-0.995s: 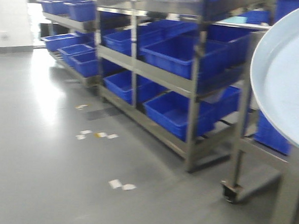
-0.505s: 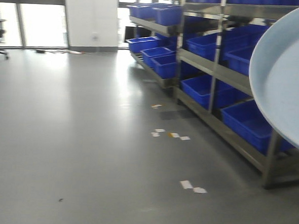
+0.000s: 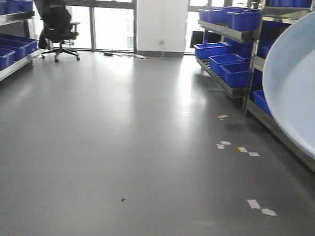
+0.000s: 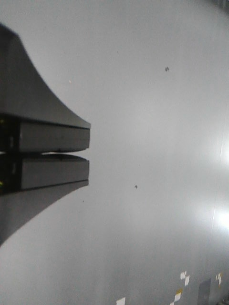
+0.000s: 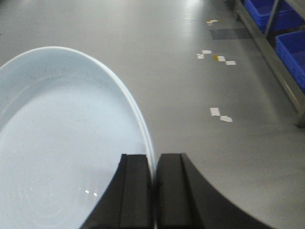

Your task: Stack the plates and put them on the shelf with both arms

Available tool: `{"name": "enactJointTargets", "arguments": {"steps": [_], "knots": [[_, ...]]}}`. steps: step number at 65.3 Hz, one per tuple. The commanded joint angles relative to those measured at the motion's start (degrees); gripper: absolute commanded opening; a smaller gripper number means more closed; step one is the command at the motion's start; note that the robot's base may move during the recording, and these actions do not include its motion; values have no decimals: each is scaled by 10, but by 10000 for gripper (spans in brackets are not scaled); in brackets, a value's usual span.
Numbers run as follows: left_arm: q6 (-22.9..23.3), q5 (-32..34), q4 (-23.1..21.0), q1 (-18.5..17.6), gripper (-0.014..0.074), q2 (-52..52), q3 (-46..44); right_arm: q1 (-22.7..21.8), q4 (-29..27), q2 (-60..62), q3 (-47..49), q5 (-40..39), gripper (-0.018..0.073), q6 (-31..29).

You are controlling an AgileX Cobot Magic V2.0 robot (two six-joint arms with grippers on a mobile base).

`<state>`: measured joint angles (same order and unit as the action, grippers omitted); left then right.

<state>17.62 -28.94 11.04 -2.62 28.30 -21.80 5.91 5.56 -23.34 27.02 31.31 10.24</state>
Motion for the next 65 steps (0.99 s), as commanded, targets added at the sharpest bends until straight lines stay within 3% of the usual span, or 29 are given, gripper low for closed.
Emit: {"name": "enactJointTargets", "arguments": {"steps": [1, 65], "knots": [[6, 42, 3, 2, 83, 3, -18, -4, 1, -5, 17, -54, 25, 0], [6, 41, 3, 2, 83, 3, -18, -4, 1, -4, 17, -48, 25, 0]]}}
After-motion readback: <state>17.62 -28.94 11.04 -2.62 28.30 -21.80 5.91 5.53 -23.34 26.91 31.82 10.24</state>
